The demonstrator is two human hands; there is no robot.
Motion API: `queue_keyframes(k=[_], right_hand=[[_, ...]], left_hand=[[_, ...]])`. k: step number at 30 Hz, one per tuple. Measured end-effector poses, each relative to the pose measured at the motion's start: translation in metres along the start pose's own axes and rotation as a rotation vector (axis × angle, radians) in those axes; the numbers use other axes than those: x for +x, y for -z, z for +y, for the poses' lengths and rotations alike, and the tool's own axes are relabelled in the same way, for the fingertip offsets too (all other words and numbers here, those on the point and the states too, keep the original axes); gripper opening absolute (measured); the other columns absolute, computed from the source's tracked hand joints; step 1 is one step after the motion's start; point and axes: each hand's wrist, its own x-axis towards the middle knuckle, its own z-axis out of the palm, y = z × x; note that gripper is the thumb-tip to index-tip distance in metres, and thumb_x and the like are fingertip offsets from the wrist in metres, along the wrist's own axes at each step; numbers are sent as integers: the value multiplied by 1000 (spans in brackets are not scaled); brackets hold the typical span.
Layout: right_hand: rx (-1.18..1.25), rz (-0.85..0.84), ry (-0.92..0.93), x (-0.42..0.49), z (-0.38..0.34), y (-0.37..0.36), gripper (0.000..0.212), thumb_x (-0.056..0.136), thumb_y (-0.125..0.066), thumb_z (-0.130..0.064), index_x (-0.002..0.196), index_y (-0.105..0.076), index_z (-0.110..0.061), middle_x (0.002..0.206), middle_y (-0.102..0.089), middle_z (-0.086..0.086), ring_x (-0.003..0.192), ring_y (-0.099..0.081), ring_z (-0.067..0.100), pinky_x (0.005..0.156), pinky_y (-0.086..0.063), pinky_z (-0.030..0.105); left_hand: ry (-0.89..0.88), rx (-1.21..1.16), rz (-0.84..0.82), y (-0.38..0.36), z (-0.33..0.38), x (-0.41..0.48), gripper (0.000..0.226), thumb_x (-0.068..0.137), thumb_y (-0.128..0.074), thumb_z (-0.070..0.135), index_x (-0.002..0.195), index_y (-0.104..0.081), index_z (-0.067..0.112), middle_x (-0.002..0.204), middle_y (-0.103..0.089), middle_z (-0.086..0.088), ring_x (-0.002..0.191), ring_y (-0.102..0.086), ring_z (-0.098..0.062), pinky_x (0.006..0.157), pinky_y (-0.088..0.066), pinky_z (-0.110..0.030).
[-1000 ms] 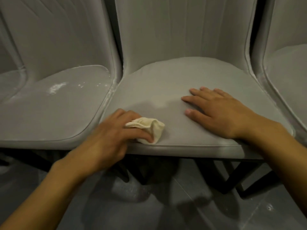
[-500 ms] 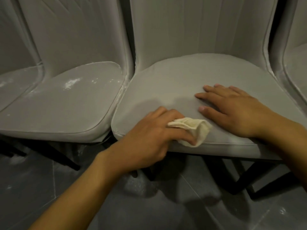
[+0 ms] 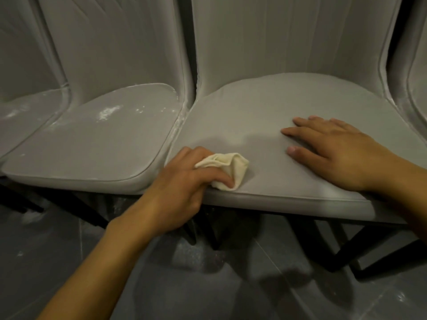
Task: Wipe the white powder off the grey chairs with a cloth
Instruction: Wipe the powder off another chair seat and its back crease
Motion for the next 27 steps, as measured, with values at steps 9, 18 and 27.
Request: queue_keyframes(k=[9,18,27], right_hand=[[-10,6,2,0,2,-1,82,83,-3,-79,152,-27,-42,165,-22,-8,152,-20,18,123,-16,42],[-28,-5,-1,2,2,-1,81,83,-3,-78,153,-25,-42,165,-21,-7,152,-19,18,123,-16,42],[-12,5,0,-1,3,-1,80,86,-5,-78,153,-26,-42,164,-23,-7,151,-21,18,123,-18,44]], left_hand=[[196,44,62,23,-42,-32,50,83,-49,1,106,-68,41,115,-57,5,100,-52,-25,84,-48,-46],[-72,-45,16,-22,42,28,49,80,-41,7,111,-75,26,117,-58,-6,101,-53,-31,84,-48,-46],[185,138,63,19,-36,-22,53,79,-43,4,107,-64,43,110,-59,4,92,-52,-28,77,-50,-48]])
